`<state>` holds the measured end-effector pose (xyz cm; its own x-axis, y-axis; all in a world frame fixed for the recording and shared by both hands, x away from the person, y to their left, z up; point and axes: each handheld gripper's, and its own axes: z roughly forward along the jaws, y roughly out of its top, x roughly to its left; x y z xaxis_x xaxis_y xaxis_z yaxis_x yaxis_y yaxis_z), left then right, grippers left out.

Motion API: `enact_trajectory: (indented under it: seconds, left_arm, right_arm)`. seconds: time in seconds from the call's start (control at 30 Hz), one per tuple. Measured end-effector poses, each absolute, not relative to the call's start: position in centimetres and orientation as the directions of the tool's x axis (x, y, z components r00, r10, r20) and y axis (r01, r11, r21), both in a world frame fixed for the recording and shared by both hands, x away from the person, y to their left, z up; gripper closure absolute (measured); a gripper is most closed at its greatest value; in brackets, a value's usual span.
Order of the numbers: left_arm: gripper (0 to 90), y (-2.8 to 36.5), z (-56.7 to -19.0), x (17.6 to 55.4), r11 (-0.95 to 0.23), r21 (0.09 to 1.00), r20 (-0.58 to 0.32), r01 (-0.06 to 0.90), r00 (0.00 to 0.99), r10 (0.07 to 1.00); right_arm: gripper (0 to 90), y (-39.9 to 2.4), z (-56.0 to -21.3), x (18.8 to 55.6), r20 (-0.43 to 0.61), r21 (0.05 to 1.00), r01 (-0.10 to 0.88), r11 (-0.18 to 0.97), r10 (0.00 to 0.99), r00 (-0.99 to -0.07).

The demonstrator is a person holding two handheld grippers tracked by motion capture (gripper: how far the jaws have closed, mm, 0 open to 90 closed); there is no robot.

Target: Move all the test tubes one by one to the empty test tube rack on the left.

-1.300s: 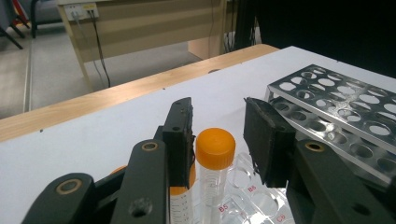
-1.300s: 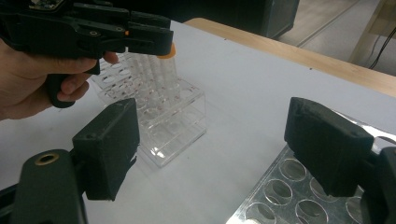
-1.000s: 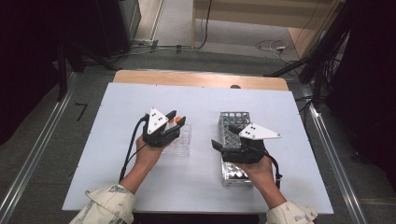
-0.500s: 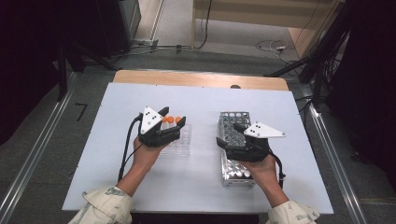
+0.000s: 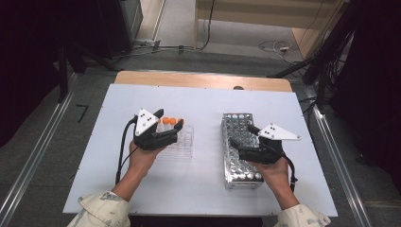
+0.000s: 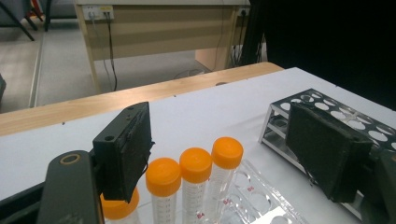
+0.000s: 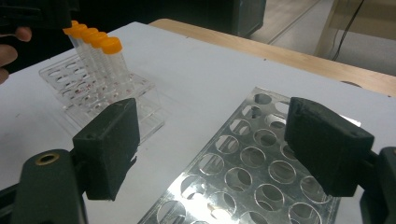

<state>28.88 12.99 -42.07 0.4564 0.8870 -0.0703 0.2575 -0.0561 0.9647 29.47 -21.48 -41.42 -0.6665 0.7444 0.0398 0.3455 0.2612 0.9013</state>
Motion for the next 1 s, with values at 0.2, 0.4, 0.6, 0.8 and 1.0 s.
enact_trajectory:
  seconds: [0.2, 0.4, 0.6, 0.8, 1.0]
  left_arm:
    - [21.3, 13.6, -42.1, 28.0, -0.062, 0.964, -0.063, 0.257, 0.451, 0.890]
    - [19.9, 14.4, -42.1, 27.4, -0.060, 0.962, -0.064, 0.267, 0.435, 0.898]
    - [18.9, 15.3, -42.6, 26.8, -0.064, 0.958, -0.061, 0.280, 0.416, 0.907]
    - [18.9, 16.5, -42.9, 25.9, -0.063, 0.956, -0.057, 0.286, 0.393, 0.918]
    - [18.4, 17.8, -43.3, 25.0, -0.060, 0.954, -0.055, 0.295, 0.367, 0.929]
  right_arm:
    - [16.7, -22.1, -41.4, 29.4, 0.038, 0.901, 0.349, 0.257, 0.755, -0.655]
    - [16.7, -23.1, -41.4, 29.3, 0.037, 0.902, 0.352, 0.249, 0.769, -0.638]
    - [16.7, -24.1, -41.3, 29.0, 0.037, 0.904, 0.354, 0.240, 0.780, -0.624]
    - [16.7, -25.2, -41.5, 28.8, 0.036, 0.903, 0.360, 0.234, 0.793, -0.608]
    - [16.6, -26.4, -41.7, 28.4, 0.026, 0.903, 0.362, 0.231, 0.812, -0.583]
